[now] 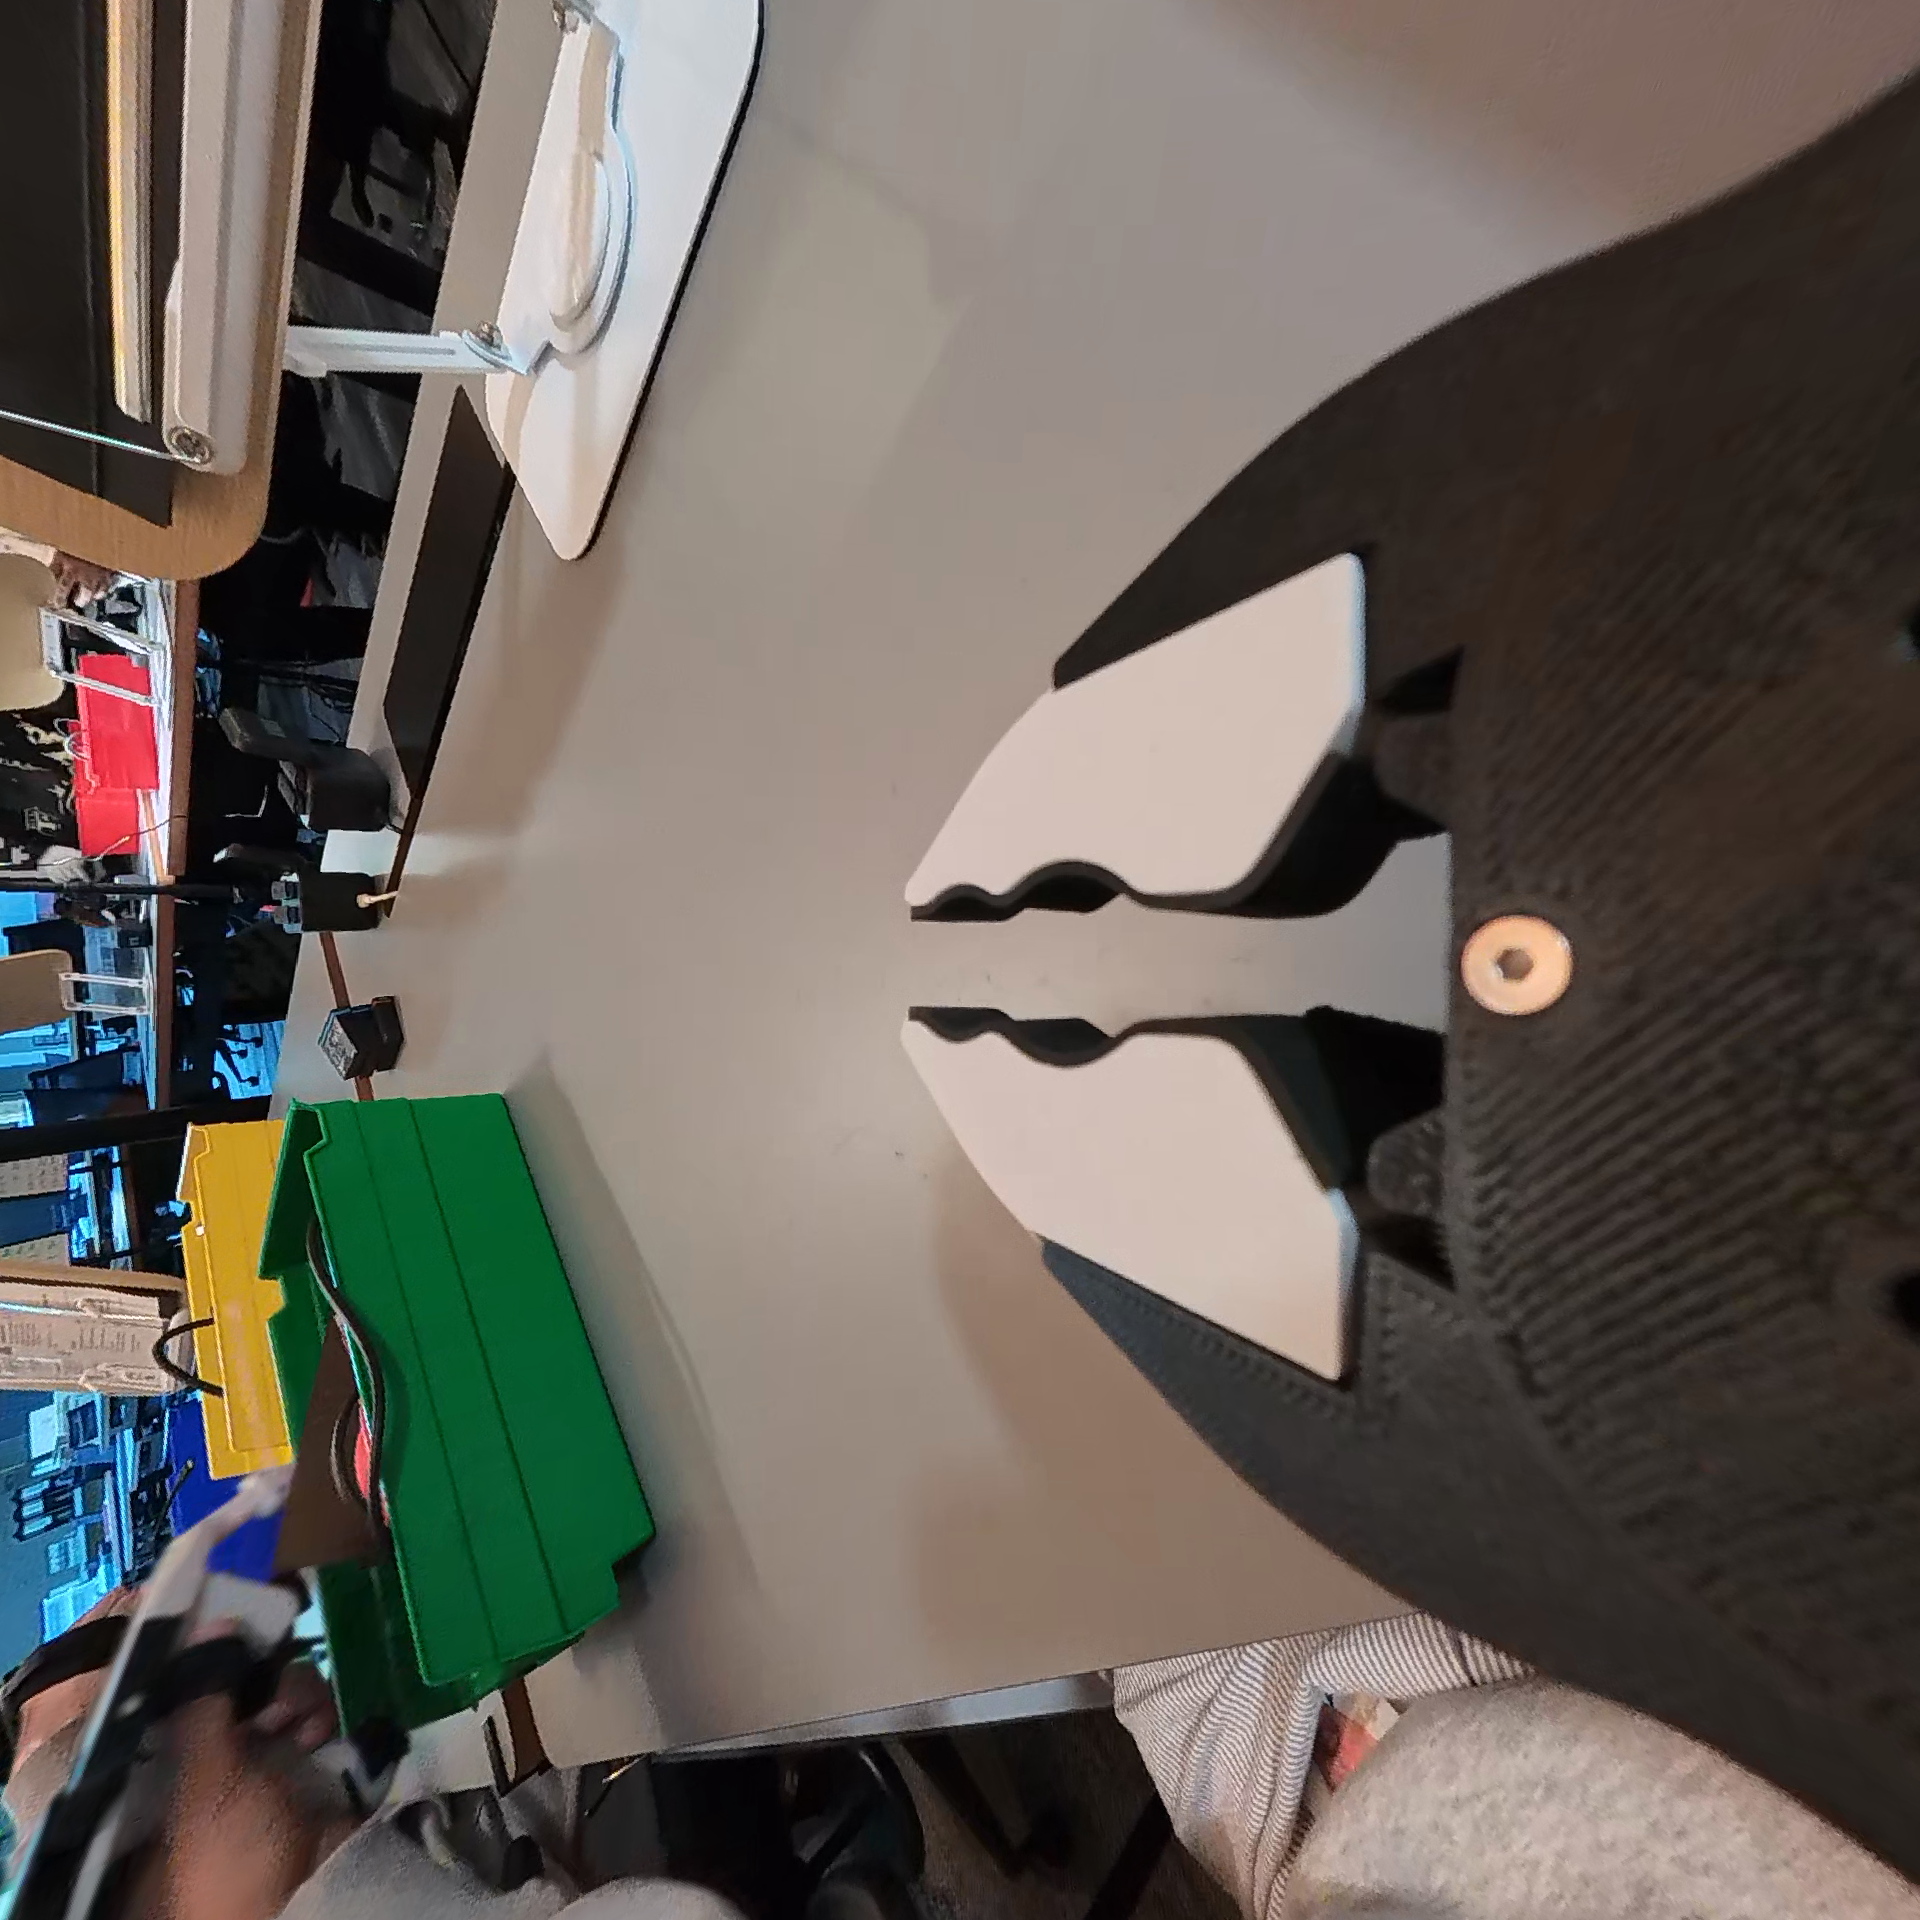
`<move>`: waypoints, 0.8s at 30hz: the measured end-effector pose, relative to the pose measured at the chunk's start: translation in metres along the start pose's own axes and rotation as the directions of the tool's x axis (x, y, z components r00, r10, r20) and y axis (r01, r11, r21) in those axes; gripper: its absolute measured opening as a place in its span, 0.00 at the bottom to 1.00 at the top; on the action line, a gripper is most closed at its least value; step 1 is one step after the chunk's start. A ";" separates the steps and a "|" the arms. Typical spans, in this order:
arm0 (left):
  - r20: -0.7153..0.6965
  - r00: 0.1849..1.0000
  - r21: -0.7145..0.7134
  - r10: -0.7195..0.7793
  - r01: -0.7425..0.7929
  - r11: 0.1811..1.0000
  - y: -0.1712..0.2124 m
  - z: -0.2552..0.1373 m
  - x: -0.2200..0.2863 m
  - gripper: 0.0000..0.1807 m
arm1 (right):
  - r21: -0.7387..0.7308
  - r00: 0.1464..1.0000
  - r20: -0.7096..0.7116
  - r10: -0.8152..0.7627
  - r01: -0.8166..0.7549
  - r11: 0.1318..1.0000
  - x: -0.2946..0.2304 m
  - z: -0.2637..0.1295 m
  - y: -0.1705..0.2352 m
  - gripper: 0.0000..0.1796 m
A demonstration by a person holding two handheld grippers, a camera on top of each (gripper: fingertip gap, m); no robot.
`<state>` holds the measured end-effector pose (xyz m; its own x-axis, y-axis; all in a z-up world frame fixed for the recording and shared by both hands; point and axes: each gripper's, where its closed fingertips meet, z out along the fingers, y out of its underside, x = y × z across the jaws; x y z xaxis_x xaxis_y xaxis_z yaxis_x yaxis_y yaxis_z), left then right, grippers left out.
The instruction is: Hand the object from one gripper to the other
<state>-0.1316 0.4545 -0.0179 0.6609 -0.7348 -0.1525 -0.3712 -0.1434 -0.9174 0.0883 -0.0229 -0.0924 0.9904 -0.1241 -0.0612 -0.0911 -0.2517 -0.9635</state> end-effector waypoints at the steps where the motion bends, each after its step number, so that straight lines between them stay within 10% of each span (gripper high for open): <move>1: 0.003 1.000 0.061 -0.009 0.009 0.998 -0.015 -0.009 0.001 0.07 | -0.001 1.000 0.001 0.001 -0.001 1.000 0.000 0.000 0.000 0.09; 9: -0.508 0.853 0.345 -0.119 0.329 0.879 -0.113 -0.074 0.106 0.07 | -0.005 1.000 0.006 -0.005 0.005 1.000 -0.002 0.001 0.001 0.09; 14: -0.895 0.429 0.136 -0.123 0.525 0.840 -0.123 -0.107 0.240 0.07 | 0.029 0.999 0.035 0.014 -0.015 0.999 -0.006 -0.001 -0.005 0.09; 19: -0.971 -0.068 -0.230 -0.227 0.509 0.829 -0.088 -0.144 0.366 0.07 | 0.157 0.990 0.120 0.069 -0.088 0.984 -0.011 -0.014 -0.026 0.11; 24: -0.923 -0.249 -0.376 -0.294 0.409 0.832 -0.032 -0.167 0.436 0.06 | 0.311 0.964 0.194 0.180 -0.234 0.921 0.002 -0.039 -0.049 0.13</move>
<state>0.0596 0.0275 0.0067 -0.6573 -0.3865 0.6470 -0.2833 -0.6688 -0.6873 0.0904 -0.0480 -0.0353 0.9589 0.0214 -0.2829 -0.2836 0.0953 -0.9542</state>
